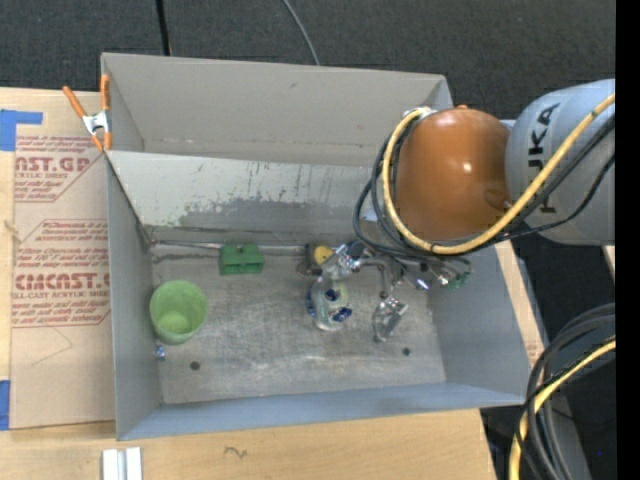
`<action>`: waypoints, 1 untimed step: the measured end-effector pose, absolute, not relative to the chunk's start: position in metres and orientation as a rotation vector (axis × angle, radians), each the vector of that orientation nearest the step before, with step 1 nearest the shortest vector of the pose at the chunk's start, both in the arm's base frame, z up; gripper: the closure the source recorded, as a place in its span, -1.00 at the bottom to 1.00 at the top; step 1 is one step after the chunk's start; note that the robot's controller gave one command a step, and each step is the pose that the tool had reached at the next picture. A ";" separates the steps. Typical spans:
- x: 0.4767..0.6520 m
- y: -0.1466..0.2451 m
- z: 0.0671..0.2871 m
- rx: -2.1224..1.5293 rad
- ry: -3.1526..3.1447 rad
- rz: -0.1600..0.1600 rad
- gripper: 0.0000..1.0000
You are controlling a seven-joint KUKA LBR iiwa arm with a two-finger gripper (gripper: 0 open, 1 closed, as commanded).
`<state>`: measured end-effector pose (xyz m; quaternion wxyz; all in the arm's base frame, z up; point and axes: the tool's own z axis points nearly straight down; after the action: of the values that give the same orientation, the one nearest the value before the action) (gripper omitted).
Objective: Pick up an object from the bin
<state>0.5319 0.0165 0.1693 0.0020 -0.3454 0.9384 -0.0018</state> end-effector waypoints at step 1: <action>0.572 0.022 0.085 -1.275 2.866 0.003 -1.00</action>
Offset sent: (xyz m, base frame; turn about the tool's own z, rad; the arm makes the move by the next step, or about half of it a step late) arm 0.0393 0.0031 -0.0820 -0.1311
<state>0.5722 0.0220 0.0855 0.0024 -0.4065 0.9136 0.0011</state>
